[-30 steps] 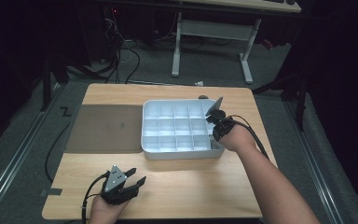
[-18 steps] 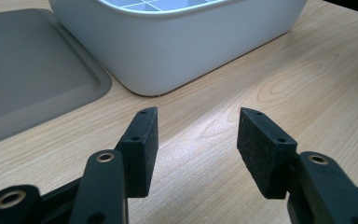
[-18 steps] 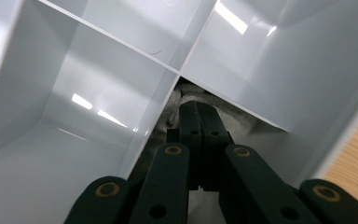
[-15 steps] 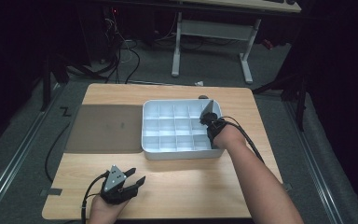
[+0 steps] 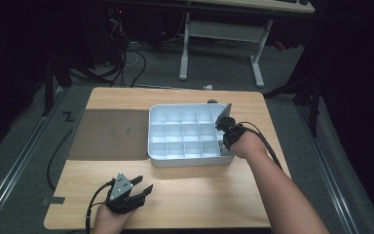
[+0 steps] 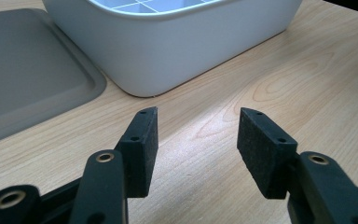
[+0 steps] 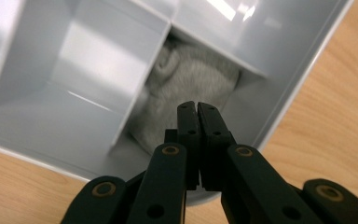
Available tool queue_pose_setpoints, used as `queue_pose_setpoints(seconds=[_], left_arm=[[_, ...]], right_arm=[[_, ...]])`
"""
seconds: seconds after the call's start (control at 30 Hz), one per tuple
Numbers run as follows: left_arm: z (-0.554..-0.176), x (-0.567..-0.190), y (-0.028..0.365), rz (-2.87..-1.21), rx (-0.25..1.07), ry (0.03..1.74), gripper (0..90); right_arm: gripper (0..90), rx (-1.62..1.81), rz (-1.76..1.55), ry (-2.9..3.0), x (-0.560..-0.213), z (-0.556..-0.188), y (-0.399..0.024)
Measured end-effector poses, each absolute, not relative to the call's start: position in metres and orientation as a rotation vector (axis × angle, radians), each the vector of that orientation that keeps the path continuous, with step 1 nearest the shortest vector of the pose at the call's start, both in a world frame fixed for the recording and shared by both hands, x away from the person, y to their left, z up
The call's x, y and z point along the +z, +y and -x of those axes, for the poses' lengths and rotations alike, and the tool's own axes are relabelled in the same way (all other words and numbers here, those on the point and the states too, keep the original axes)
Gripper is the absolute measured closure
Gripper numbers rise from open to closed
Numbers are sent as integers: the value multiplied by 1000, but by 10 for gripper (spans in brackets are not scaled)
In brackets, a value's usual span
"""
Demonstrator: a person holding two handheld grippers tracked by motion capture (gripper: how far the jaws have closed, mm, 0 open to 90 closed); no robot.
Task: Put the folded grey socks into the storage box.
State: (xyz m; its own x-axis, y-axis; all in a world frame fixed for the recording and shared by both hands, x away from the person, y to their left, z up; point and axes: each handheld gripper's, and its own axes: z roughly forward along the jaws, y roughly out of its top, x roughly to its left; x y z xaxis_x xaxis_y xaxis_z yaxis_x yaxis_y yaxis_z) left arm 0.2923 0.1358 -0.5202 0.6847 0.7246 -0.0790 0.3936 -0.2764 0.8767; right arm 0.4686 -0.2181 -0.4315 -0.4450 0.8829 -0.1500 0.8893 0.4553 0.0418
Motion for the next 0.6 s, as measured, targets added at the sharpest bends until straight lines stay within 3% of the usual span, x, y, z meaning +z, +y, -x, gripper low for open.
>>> queue_pose_setpoints(seconds=[0.6], left_arm=[[-293, -522, 136, -1901, 414, 878, 488]], right_arm=[[896, -104, -1644, 2575, -465, -468, -228]])
